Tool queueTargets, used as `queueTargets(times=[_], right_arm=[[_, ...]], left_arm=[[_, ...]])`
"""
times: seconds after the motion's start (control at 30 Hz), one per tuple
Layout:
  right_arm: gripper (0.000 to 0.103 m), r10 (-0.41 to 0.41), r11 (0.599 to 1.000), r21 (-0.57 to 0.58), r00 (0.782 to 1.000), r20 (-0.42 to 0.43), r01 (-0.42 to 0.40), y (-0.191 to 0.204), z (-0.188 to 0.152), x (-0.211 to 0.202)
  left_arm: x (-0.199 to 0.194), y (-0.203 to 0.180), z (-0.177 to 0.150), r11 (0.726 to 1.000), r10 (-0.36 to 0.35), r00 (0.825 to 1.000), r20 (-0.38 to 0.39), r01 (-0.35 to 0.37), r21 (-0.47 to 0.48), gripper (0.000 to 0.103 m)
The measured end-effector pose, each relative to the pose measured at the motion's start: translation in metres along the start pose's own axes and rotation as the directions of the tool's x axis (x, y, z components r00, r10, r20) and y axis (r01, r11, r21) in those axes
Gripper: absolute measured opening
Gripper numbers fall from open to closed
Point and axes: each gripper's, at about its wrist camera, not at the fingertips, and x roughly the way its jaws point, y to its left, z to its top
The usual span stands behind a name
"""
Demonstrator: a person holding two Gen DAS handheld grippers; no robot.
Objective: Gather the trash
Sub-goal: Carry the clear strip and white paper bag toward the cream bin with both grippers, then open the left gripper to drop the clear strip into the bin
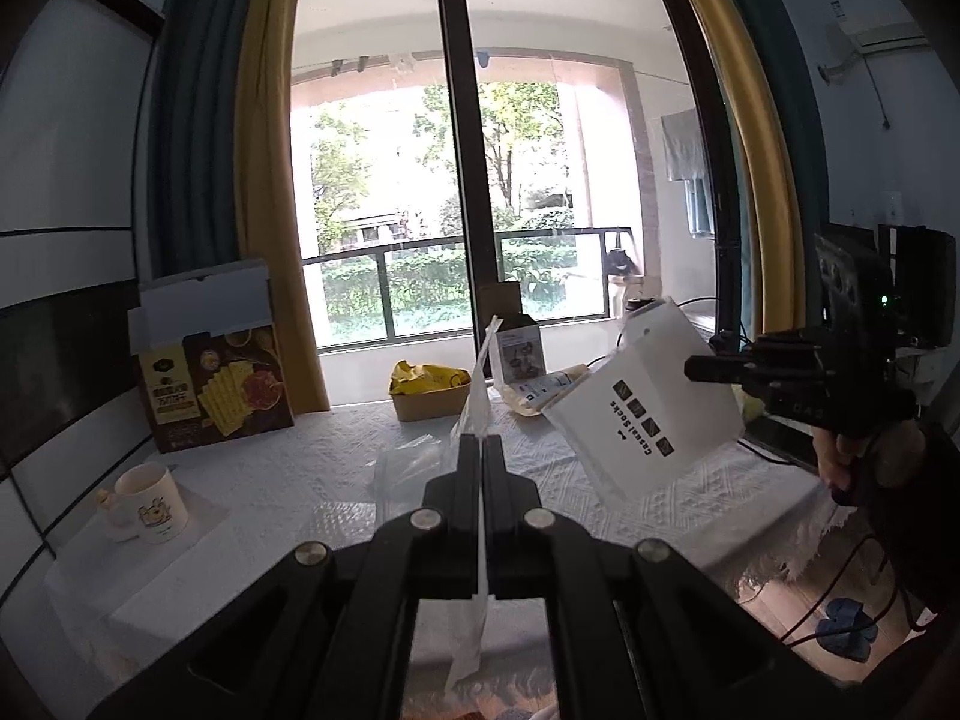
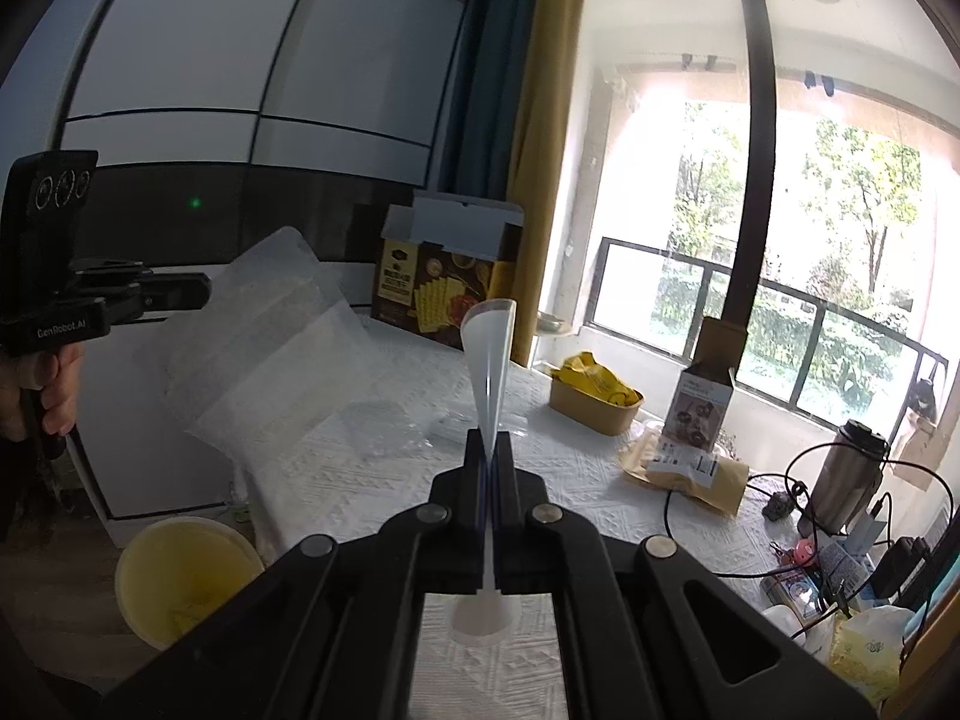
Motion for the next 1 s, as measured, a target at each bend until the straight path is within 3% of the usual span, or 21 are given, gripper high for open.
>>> queueTargets(times=[0.53, 0.73, 0.9, 1.0], right_arm=[[0.001, 0.132, 0.991, -0.037, 0.991, 0.025, -0.131, 0.07, 0.013, -0.012], [0.001, 0.191, 0.98, -0.06, 0.981, 0.022, -0.19, 0.102, 0.015, -0.008], [0.001, 0.23, 0.971, -0.069, 0.973, 0.004, -0.229, 0.124, 0.012, -0.001], [0.001, 0.25, 0.966, -0.072, 0.968, -0.008, -0.25, 0.136, 0.009, 0.003]], left_arm=[[-0.075, 0.029, -0.06, 0.986, 0.096, 0.995, -0.041, -0.1, -0.134, 0.001], [-0.075, 0.036, -0.097, 0.974, 0.097, 0.989, -0.11, -0.117, -0.192, 0.001], [-0.053, 0.024, -0.142, 0.972, 0.123, 0.968, -0.218, -0.161, -0.17, 0.001], [-0.038, 0.022, -0.172, 0.965, 0.1, 0.959, -0.266, -0.159, -0.21, 0.001]])
